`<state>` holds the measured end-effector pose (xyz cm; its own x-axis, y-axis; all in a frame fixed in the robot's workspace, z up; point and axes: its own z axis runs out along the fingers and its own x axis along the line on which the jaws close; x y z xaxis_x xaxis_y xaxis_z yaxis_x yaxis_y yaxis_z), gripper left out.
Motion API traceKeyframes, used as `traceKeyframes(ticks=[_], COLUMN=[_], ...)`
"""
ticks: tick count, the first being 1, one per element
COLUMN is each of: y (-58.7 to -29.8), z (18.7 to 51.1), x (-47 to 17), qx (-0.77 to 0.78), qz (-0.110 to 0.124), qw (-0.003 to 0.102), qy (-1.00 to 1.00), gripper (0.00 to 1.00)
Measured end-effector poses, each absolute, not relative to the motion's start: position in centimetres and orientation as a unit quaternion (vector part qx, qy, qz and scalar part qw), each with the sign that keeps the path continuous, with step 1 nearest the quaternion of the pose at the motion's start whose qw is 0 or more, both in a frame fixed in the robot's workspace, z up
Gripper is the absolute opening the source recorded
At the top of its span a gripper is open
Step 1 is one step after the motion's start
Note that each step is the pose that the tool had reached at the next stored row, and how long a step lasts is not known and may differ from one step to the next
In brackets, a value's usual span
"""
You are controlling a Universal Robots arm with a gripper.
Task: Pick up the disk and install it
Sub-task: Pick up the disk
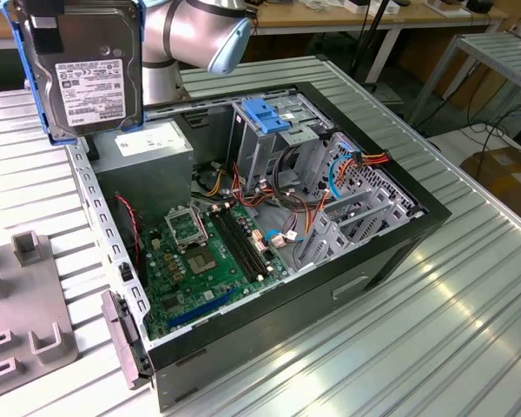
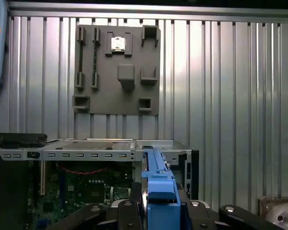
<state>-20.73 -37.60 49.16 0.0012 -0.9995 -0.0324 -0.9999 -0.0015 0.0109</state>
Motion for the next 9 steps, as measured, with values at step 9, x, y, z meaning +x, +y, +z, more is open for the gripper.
traceKeyframes(ticks=[9], y=[-38.3], z=[48.9], x=[-17.1], qx=[-0.707], qz=[0.015], qw=[0.008], qy=[0.707], gripper=[0.37])
